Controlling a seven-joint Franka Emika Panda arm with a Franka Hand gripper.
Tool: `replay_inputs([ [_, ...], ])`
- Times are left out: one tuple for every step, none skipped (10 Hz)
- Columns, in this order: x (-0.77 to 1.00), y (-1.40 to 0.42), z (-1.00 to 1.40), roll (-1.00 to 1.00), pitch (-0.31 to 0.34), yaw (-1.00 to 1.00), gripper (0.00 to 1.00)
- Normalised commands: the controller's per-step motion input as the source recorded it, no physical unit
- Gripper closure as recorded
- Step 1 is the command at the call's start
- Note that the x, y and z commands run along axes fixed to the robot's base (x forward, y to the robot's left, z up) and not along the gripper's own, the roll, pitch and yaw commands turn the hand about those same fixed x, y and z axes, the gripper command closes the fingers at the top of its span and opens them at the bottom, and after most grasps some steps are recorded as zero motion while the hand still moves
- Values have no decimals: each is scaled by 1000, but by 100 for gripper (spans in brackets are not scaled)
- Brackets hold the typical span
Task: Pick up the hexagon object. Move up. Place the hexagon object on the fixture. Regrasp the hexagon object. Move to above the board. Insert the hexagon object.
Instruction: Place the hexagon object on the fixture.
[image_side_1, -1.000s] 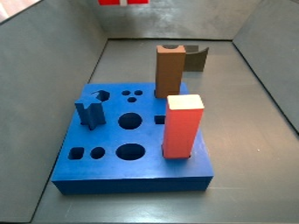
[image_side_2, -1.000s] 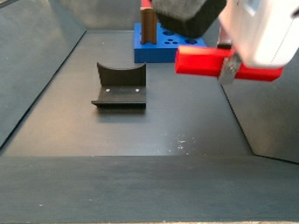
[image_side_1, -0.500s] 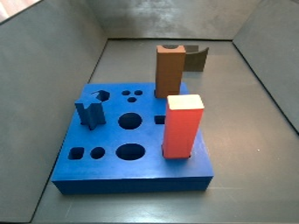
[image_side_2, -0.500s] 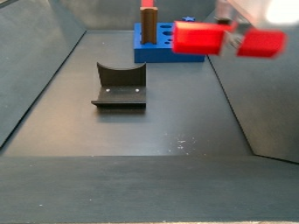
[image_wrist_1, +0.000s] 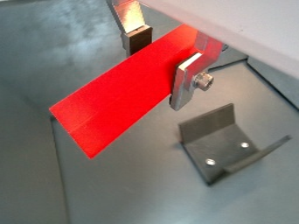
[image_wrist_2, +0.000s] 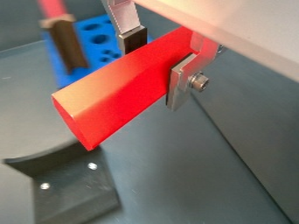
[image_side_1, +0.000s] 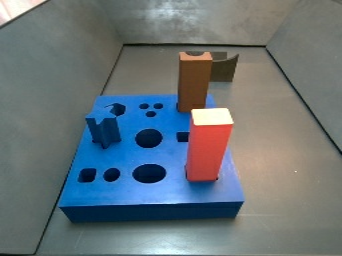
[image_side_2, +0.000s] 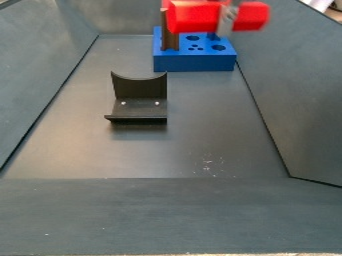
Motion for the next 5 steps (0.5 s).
replay_inputs([
  [1000, -775, 73, -29, 30, 1000, 100],
  [1000, -718, 64, -31, 34, 1000, 100],
  [1000, -587, 49, -33, 41, 1000, 100],
  [1000, -484, 36, -34, 47, 1000, 100],
  [1000, -376, 23, -35, 54, 1000, 100],
])
